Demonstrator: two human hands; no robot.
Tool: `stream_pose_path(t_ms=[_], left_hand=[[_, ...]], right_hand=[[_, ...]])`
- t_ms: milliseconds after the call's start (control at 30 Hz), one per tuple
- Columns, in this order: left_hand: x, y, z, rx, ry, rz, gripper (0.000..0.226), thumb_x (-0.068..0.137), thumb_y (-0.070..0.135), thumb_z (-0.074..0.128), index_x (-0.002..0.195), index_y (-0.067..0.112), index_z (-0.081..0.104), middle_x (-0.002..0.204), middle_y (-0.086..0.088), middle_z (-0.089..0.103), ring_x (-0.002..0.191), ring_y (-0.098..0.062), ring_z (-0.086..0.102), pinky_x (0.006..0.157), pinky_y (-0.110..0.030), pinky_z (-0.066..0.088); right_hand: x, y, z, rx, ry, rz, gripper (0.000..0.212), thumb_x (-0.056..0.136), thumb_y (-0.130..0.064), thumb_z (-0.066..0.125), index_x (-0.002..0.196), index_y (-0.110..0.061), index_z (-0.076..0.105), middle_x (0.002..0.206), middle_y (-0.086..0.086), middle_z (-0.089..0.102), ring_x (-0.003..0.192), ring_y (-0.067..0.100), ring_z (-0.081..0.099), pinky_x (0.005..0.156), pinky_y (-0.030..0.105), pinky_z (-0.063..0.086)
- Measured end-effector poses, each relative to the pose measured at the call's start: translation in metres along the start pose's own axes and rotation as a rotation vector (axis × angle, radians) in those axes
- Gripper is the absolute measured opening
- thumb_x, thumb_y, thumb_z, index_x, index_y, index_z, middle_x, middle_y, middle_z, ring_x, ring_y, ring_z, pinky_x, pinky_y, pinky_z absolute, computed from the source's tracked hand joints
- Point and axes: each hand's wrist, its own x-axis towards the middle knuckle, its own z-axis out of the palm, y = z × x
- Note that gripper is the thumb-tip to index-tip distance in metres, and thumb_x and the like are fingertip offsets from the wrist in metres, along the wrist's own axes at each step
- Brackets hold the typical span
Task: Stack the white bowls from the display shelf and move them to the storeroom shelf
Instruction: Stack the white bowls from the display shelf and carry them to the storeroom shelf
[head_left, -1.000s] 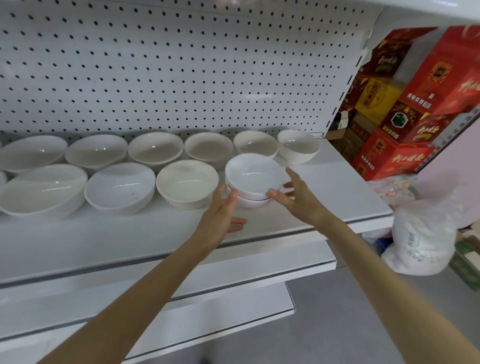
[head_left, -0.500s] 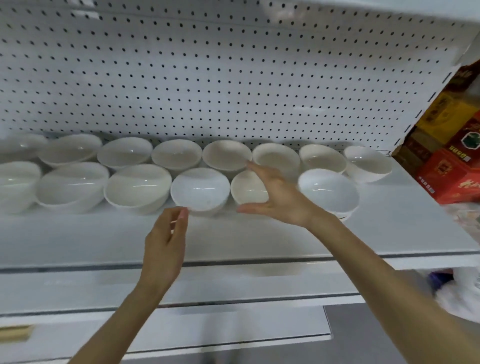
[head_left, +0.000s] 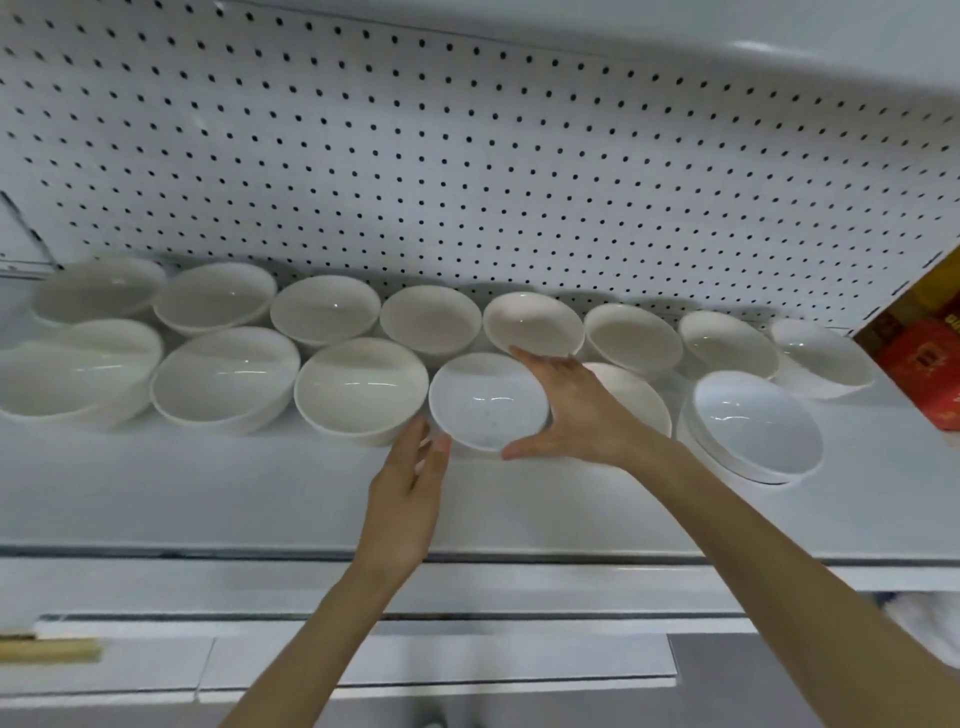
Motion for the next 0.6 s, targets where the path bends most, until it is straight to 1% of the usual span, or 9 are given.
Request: stream_pose_path(t_ms=[67, 167, 233, 300, 367, 433, 467, 533, 600], left_hand=[[0.002, 0.001, 0.0, -0.03, -0.025, 0.007, 0.042, 0.099, 0.042, 0.042, 0.141, 0.046, 0.04, 0.122, 0.045, 0.043, 0.097, 0.04, 0.036, 0.078, 0.012, 0.026], [0.001, -0.002, 0.001, -0.071, -0.045, 0.024, 0.045, 0.099, 0.043, 0.042, 0.143, 0.046, 0.038, 0.127, 0.044, 0.043, 0.102, 0.039, 0.035, 0.08, 0.012, 0.027], [-0.002, -0.005, 0.002, -0.088, -0.044, 0.044, 0.044, 0.099, 0.041, 0.042, 0.143, 0.045, 0.04, 0.13, 0.041, 0.045, 0.106, 0.035, 0.037, 0.083, 0.01, 0.028], [-0.006, -0.007, 0.001, -0.118, -0.04, 0.055, 0.043, 0.1, 0.039, 0.043, 0.142, 0.044, 0.042, 0.132, 0.037, 0.047, 0.111, 0.031, 0.039, 0.091, 0.004, 0.03], [-0.013, -0.008, 0.0, -0.161, -0.043, 0.06, 0.042, 0.1, 0.037, 0.044, 0.141, 0.043, 0.043, 0.133, 0.036, 0.049, 0.119, 0.025, 0.04, 0.101, -0.009, 0.031], [-0.021, -0.006, -0.002, -0.184, -0.033, 0.086, 0.041, 0.101, 0.033, 0.044, 0.14, 0.042, 0.046, 0.135, 0.032, 0.051, 0.125, 0.017, 0.041, 0.109, -0.019, 0.032], [-0.025, -0.003, -0.003, -0.191, -0.022, 0.109, 0.04, 0.101, 0.031, 0.045, 0.14, 0.04, 0.047, 0.136, 0.03, 0.052, 0.127, 0.014, 0.042, 0.111, -0.023, 0.033], [-0.031, 0.004, -0.004, -0.2, -0.003, 0.17, 0.038, 0.101, 0.03, 0.048, 0.139, 0.037, 0.049, 0.137, 0.026, 0.052, 0.129, 0.01, 0.043, 0.112, -0.028, 0.035], [-0.033, 0.013, -0.002, -0.21, -0.003, 0.237, 0.043, 0.097, 0.034, 0.046, 0.14, 0.035, 0.048, 0.14, 0.024, 0.051, 0.133, 0.006, 0.042, 0.112, -0.03, 0.035]], right_hand=[[0.0, 0.001, 0.004, 0.0, 0.028, 0.006, 0.121, 0.056, -0.065, 0.078, 0.151, -0.023, 0.017, 0.155, 0.001, 0.028, 0.143, 0.021, 0.021, 0.117, 0.032, 0.014], [-0.005, 0.002, 0.014, 0.012, 0.09, 0.0, 0.126, 0.046, -0.077, 0.069, 0.151, -0.027, 0.018, 0.154, -0.003, 0.028, 0.144, 0.02, 0.015, 0.118, 0.032, 0.01], [-0.01, 0.002, 0.021, 0.022, 0.144, -0.015, 0.125, 0.046, -0.078, 0.065, 0.15, -0.029, 0.018, 0.153, -0.005, 0.03, 0.144, 0.021, 0.017, 0.117, 0.029, 0.004], [-0.017, -0.002, 0.025, 0.07, 0.175, 0.001, 0.122, 0.048, -0.071, 0.074, 0.149, -0.031, 0.018, 0.149, -0.006, 0.036, 0.142, 0.02, 0.023, 0.116, 0.027, 0.0], [-0.024, -0.008, 0.025, 0.132, 0.196, 0.017, 0.121, 0.049, -0.06, 0.083, 0.148, -0.03, 0.021, 0.144, -0.007, 0.042, 0.138, 0.017, 0.029, 0.118, 0.031, -0.001], [-0.031, -0.015, 0.022, 0.2, 0.227, 0.018, 0.12, 0.048, -0.051, 0.089, 0.147, -0.029, 0.024, 0.142, -0.008, 0.044, 0.136, 0.014, 0.03, 0.119, 0.031, -0.001], [-0.035, -0.018, 0.019, 0.239, 0.247, 0.021, 0.119, 0.048, -0.048, 0.09, 0.146, -0.032, 0.025, 0.142, -0.008, 0.043, 0.135, 0.014, 0.031, 0.118, 0.03, 0.003], [-0.045, -0.025, 0.009, 0.33, 0.282, 0.037, 0.116, 0.047, -0.043, 0.091, 0.14, -0.043, 0.023, 0.141, -0.011, 0.042, 0.131, 0.013, 0.033, 0.112, 0.025, 0.019], [-0.054, -0.03, -0.001, 0.441, 0.325, 0.025, 0.111, 0.047, -0.04, 0.092, 0.133, -0.051, 0.023, 0.137, -0.023, 0.041, 0.128, 0.008, 0.039, 0.104, 0.018, 0.029]])
